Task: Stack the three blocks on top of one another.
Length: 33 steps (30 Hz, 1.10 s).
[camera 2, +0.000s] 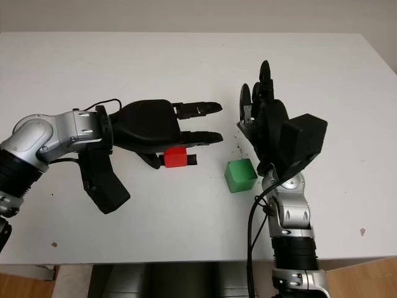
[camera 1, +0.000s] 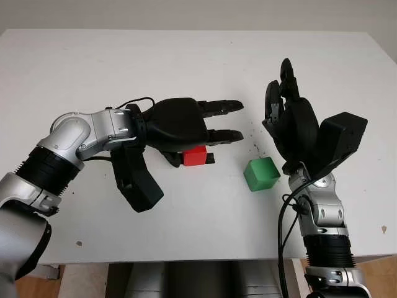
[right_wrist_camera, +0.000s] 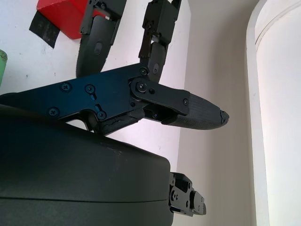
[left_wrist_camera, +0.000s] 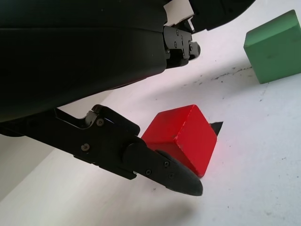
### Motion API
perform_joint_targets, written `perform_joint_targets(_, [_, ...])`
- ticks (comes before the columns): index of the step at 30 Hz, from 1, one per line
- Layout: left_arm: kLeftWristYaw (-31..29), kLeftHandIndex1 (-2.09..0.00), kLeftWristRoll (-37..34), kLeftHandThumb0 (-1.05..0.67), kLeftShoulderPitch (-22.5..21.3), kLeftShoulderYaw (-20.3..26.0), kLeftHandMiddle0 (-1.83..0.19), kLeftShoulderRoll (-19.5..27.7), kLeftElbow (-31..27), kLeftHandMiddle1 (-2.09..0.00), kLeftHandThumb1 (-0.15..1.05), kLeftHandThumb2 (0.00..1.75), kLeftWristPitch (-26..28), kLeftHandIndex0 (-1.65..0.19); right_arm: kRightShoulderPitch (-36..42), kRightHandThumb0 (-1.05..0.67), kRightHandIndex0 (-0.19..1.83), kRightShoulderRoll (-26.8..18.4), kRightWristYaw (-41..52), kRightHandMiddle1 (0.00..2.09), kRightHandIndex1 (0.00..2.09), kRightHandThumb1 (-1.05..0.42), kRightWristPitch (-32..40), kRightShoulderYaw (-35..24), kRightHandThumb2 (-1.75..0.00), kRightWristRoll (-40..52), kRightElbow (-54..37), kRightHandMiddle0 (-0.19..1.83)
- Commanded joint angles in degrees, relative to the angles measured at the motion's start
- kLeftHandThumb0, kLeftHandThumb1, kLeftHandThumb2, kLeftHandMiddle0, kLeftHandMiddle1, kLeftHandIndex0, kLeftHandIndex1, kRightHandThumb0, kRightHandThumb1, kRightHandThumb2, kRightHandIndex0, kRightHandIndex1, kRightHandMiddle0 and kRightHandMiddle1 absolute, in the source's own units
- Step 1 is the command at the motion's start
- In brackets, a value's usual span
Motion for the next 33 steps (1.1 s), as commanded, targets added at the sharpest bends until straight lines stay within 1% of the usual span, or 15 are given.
perform_joint_targets(1, [-1.44,0.0,-1.37,-0.78,-0.6,1.36,0.19,1.01,-1.82,0.0,0.87,0.05,0.14,0.18,0.21,-0.63,-0.19,-0.02,0.2,0.0,0.0,-1.05,-0.62,-0.12,-0.66,0.21,-0.02,-0.19])
perform_joint_targets(5, [-3.84,0.0,-3.67,-0.81,-0.22,3.92,0.19,3.19,-3.86,0.0,0.88,0.06,1.16,0.19,-0.01,-0.63,-0.19,0.07,0.42,0.0,0.0,-1.05,-0.5,-0.18,-0.66,0.34,0.25,-0.19])
perform_joint_targets(9, [-8.76,0.0,-8.47,-0.82,0.47,7.83,0.19,5.83,-6.02,0.0,0.88,0.06,3.71,0.19,-0.13,-0.63,-0.19,0.05,0.55,0.0,0.0,-1.05,-0.64,-0.04,-0.66,0.12,0.48,-0.19])
perform_joint_targets(11, [-13.56,0.0,-15.24,-0.82,2.07,11.89,0.19,7.0,-7.55,0.0,0.89,0.06,8.26,0.19,-0.19,-0.64,-0.19,0.11,0.37,0.0,0.0,-1.05,-0.47,-0.03,-0.66,0.02,0.43,-0.19])
perform_joint_targets(13, [-18.62,0.0,-23.93,-0.81,4.38,16.52,0.19,8.07,-8.41,0.0,0.9,0.06,13.8,0.19,-0.22,-0.64,-0.19,0.01,0.25,0.0,0.0,-1.05,-0.3,-0.02,-0.66,-0.11,0.32,-0.19])
perform_joint_targets(15, [-21.76,-0.02,-29.46,-0.81,6.34,19.93,0.19,9.05,-9.3,0.0,0.93,0.07,18.17,0.17,-0.21,-0.64,-0.19,-0.2,0.45,0.0,0.0,-1.05,-0.32,-0.06,-0.66,-0.07,0.26,-0.19])
perform_joint_targets(17, [-23.44,-0.04,-32.72,-0.81,8.38,22.84,0.19,10.35,-10.5,0.0,0.95,0.08,21.58,0.14,-0.3,-0.64,-0.19,-0.31,0.56,0.0,0.0,-1.05,-0.54,-0.15,-0.66,-0.05,0.3,-0.19])
perform_joint_targets(18, [-23.59,-0.06,-33.88,-0.77,9.64,24.36,0.19,10.95,-11.05,0.0,0.95,0.07,23.12,0.1,-0.4,-0.64,-0.19,-0.39,0.72,0.0,0.0,-1.05,-0.62,-0.18,-0.66,0.0,0.37,-0.19])
perform_joint_targets(21, [-22.61,-0.08,-36.85,-0.72,13.94,29.24,0.14,12.73,-12.11,-0.03,0.94,0.06,26.76,0.02,-0.85,-0.64,-0.19,-0.77,1.82,0.0,0.0,-1.05,-1.22,-0.27,-0.66,0.28,1.12,-0.19])
perform_joint_targets(24, [-21.33,-0.08,-37.98,-0.69,15.83,31.54,0.04,14.06,-11.22,-0.07,0.93,0.05,27.04,-0.06,-1.17,-0.63,-0.19,-1.01,2.74,0.0,0.0,-1.05,-1.44,-0.48,-0.67,0.55,1.63,-0.19])
perform_joint_targets(25, [-20.85,-0.1,-37.88,-0.68,16.07,32.02,-0.02,14.71,-10.37,-0.09,0.94,0.05,26.88,-0.13,-1.32,-0.63,-0.19,-1.11,2.91,0.0,0.0,-1.05,-1.2,-0.52,-0.66,0.6,1.64,-0.19])
perform_joint_targets(27, [-20.15,-0.1,-36.71,-0.68,16.07,32.06,-0.06,16.26,-9.03,-0.09,0.95,0.06,26.29,-0.18,-1.51,-0.63,-0.19,-1.38,3.17,0.0,0.0,-1.05,-0.74,-0.5,-0.66,0.54,1.52,-0.19])
perform_joint_targets(29, [-19.41,-0.1,-34.8,-0.69,15.8,31.48,-0.07,17.99,-7.95,-0.08,0.94,0.06,25.47,-0.21,-1.65,-0.64,-0.19,-1.61,3.34,0.0,0.0,-1.05,-0.21,-0.54,-0.66,0.49,1.35,-0.19])
perform_joint_targets(31, [-17.81,-0.09,-30.57,-0.7,14.92,29.83,-0.05,20.52,-5.96,-0.06,0.93,0.05,22.68,-0.22,-1.86,-0.64,-0.19,-1.73,3.62,0.0,0.0,-1.05,-0.21,-0.57,-0.66,0.58,1.48,-0.19])
perform_joint_targets(33, [-16.44,-0.08,-26.51,-0.69,13.81,27.95,-0.02,22.09,-4.2,-0.05,0.91,0.04,19.93,-0.22,-2.04,-0.64,-0.19,-1.72,3.78,0.0,0.0,-1.05,-0.17,-0.56,-0.66,0.73,1.54,-0.19])
